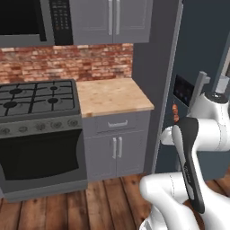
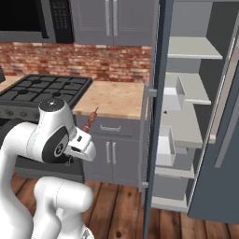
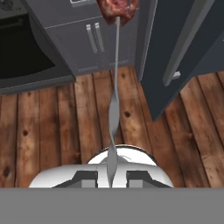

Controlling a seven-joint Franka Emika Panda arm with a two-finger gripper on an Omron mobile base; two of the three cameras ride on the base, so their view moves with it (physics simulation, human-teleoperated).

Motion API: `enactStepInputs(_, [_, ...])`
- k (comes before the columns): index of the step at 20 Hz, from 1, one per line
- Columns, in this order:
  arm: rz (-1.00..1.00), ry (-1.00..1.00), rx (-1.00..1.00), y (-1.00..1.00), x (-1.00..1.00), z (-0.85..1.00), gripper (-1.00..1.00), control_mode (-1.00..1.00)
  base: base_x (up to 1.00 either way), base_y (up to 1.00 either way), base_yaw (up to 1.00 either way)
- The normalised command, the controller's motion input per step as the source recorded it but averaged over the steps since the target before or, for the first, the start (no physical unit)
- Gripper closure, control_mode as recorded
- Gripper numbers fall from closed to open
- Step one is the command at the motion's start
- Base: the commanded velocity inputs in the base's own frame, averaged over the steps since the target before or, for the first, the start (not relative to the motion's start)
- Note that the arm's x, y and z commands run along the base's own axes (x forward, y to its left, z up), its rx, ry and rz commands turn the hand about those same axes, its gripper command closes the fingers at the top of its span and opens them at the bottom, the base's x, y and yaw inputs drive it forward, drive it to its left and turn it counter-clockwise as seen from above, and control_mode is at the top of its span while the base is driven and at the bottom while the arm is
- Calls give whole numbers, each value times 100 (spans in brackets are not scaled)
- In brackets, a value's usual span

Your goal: Store the kebab skewer in the freezer for long-term storage. Close the freezer door after placing the cooked food.

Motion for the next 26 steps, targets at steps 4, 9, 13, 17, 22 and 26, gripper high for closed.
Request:
enactStepInputs(4, [0, 0, 0, 0, 0, 0, 100, 100, -3, 34, -18])
enactStepInputs(9, [0, 0, 0, 0, 0, 0, 100, 100, 2, 84, -20])
enactStepInputs(13, [0, 0, 0, 0, 0, 0, 100, 100, 40, 82, -11])
enactStepInputs(17, [0, 0, 0, 0, 0, 0, 100, 100, 90, 62, 0])
enactStepInputs(22, [0, 0, 0, 0, 0, 0, 100, 100, 36, 42, -2])
enactStepInputs(26, [0, 0, 0, 0, 0, 0, 100, 100, -8, 38, -15])
